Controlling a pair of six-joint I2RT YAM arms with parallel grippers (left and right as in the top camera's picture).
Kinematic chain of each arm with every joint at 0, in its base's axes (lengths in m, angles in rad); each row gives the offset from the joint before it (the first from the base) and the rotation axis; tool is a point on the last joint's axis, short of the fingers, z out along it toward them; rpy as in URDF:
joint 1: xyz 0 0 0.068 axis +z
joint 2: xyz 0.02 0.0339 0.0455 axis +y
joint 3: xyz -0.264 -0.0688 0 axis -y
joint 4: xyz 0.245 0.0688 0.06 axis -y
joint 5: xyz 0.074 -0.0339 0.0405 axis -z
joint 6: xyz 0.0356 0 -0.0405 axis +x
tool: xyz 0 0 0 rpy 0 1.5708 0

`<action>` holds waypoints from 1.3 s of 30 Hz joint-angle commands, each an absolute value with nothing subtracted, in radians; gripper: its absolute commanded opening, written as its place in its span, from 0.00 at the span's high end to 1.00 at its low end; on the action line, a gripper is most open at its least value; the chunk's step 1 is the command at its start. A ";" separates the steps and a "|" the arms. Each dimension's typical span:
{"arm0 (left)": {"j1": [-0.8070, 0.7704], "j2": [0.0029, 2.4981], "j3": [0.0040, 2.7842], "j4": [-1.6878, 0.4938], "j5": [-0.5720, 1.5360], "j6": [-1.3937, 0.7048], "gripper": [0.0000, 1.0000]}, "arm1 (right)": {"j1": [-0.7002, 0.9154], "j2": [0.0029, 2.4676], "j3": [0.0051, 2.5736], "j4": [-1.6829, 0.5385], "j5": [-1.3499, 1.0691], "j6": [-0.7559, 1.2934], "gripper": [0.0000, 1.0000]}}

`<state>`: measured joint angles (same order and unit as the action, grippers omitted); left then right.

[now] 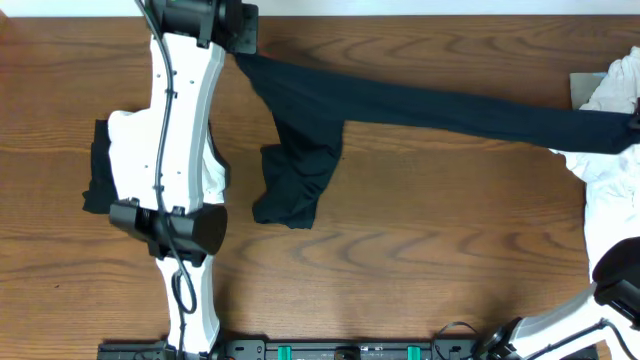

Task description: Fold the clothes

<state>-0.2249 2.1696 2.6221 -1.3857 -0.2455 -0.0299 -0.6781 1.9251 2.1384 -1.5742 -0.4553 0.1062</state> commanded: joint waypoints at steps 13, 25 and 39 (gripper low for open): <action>-0.218 2.109 2.634 -1.353 -0.241 -0.031 0.94 | -0.514 1.830 2.149 -1.504 -0.501 0.025 0.90; -0.083 2.112 2.632 -1.351 -0.210 -0.057 0.94 | -0.393 1.878 2.148 -1.333 -0.318 0.228 0.83; -0.020 2.162 2.627 -1.345 -0.096 -0.020 0.94 | -0.355 2.083 2.148 -1.328 -0.513 0.006 0.67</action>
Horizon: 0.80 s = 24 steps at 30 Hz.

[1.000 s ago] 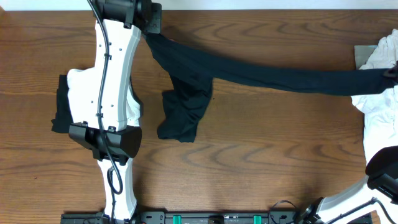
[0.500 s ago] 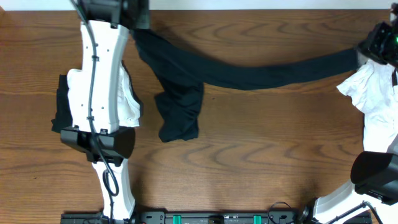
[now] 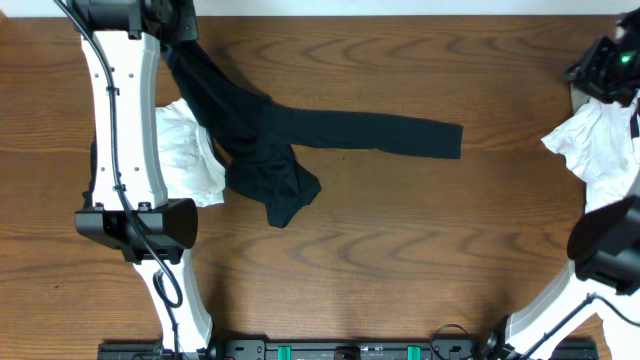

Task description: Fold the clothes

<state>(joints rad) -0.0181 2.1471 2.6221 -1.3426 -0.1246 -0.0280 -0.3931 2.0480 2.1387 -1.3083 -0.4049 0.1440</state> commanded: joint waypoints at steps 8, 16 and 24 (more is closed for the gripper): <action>-0.023 2.162 2.627 -1.358 -0.096 -0.020 0.94 | -0.159 2.213 2.146 -1.372 -0.440 -0.087 0.59; -0.024 2.162 2.627 -1.371 -0.096 -0.020 0.94 | 0.027 2.380 2.146 -1.383 -0.183 -0.083 0.56; -0.023 2.162 2.627 -1.370 -0.096 -0.020 0.94 | 0.106 2.440 2.146 -1.369 -0.003 -0.149 0.54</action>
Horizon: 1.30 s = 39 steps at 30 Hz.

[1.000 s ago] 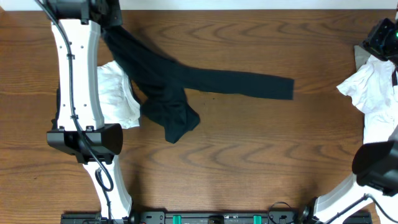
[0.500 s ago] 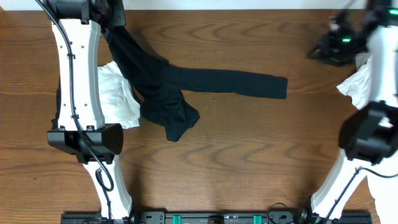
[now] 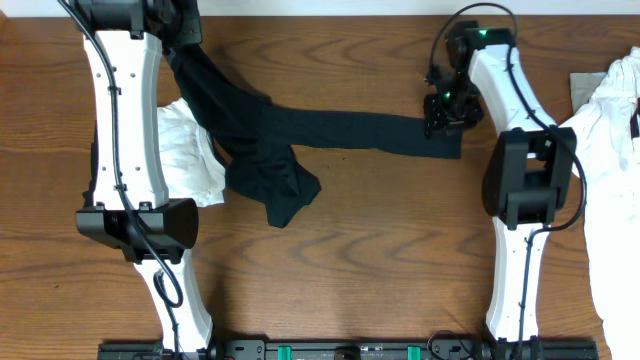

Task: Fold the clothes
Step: 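Move the right gripper to the pant leg ends and grasp them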

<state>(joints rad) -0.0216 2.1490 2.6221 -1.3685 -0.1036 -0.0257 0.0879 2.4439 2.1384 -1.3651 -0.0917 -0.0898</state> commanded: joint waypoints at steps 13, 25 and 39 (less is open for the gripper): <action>-0.023 2.162 2.627 -1.378 -0.096 -0.020 0.94 | 0.179 2.420 2.146 -1.476 -0.031 -0.241 0.53; -0.023 2.148 2.627 -1.406 -0.096 -0.016 0.94 | 0.175 2.141 2.122 -1.472 -0.030 -0.233 0.44; -0.023 2.144 2.627 -1.404 -0.096 -0.016 0.93 | 0.150 2.146 1.748 -1.149 -0.007 -0.241 0.43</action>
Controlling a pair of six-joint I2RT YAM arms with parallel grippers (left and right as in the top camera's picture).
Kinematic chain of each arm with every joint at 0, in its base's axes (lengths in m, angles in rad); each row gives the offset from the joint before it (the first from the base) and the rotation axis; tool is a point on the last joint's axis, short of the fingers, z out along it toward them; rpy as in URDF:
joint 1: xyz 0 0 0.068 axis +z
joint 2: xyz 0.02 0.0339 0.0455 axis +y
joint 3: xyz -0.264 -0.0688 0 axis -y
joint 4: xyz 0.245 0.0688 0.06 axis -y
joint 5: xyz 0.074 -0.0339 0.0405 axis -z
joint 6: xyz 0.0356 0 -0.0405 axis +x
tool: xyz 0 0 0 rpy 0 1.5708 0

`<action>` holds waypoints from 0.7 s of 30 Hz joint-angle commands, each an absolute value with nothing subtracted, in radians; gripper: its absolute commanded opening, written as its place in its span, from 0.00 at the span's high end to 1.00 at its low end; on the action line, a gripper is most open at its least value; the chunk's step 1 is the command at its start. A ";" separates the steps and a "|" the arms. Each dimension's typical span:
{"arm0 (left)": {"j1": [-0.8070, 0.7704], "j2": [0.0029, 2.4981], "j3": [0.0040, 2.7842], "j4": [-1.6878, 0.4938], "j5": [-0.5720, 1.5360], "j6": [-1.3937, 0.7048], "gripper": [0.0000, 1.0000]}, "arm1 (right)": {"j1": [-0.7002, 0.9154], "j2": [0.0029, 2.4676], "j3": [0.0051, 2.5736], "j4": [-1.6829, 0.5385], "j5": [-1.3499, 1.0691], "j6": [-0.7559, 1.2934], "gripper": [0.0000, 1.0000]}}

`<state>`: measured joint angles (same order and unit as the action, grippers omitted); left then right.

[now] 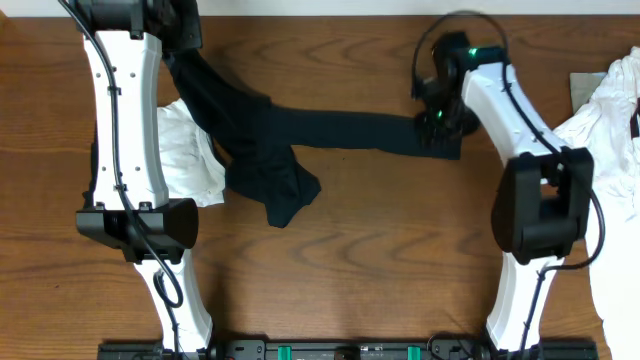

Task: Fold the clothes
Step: 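Move the right gripper to the pant leg ends and grasp them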

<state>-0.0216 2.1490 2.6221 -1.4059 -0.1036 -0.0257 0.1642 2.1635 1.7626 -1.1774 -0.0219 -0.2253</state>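
A dark garment (262, 150) lies on the wooden table (380, 240). One end runs up to my left gripper (183, 42) at the far left, which appears shut on it. The garment's middle is bunched (280, 195). A long sleeve (370, 132) stretches right across the table. My right gripper (433, 122) sits down on the end of that sleeve. Its fingers are hidden under the wrist, so I cannot tell how they stand.
A folded white garment (190, 155) lies under the left arm, with a dark piece (95, 165) at its left. A pile of white clothes (610, 120) fills the right edge, beside a grey patch (583, 88). The arm bases stand at the front.
The right gripper has shifted slightly left on the sleeve's end, and its arm has swung a little. The left arm and the dark garment lie as before.
First the dark garment hung from the left gripper and stretched right to the white pile, with the right arm low at the corner. Then the garment lay further left, its sleeve end free at mid-table. After that the right gripper stood over that end, and it now rests there.
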 commanded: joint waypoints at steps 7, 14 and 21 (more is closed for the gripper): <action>-0.023 2.144 2.627 -1.402 -0.097 -0.016 0.93 | 0.150 2.146 1.624 -1.020 -0.008 -0.240 0.41; -0.023 2.144 2.627 -1.399 -0.097 -0.016 0.93 | 0.148 2.146 1.560 -0.972 -0.007 -0.210 0.63; -0.023 2.143 2.627 -1.400 -0.097 -0.016 0.93 | 0.116 2.095 1.587 -0.975 -0.003 -0.130 0.99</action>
<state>-0.0216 2.1494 2.6221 -1.4021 -0.1036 -0.0254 0.1471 2.1582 1.5673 -0.9752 -0.0067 -0.1795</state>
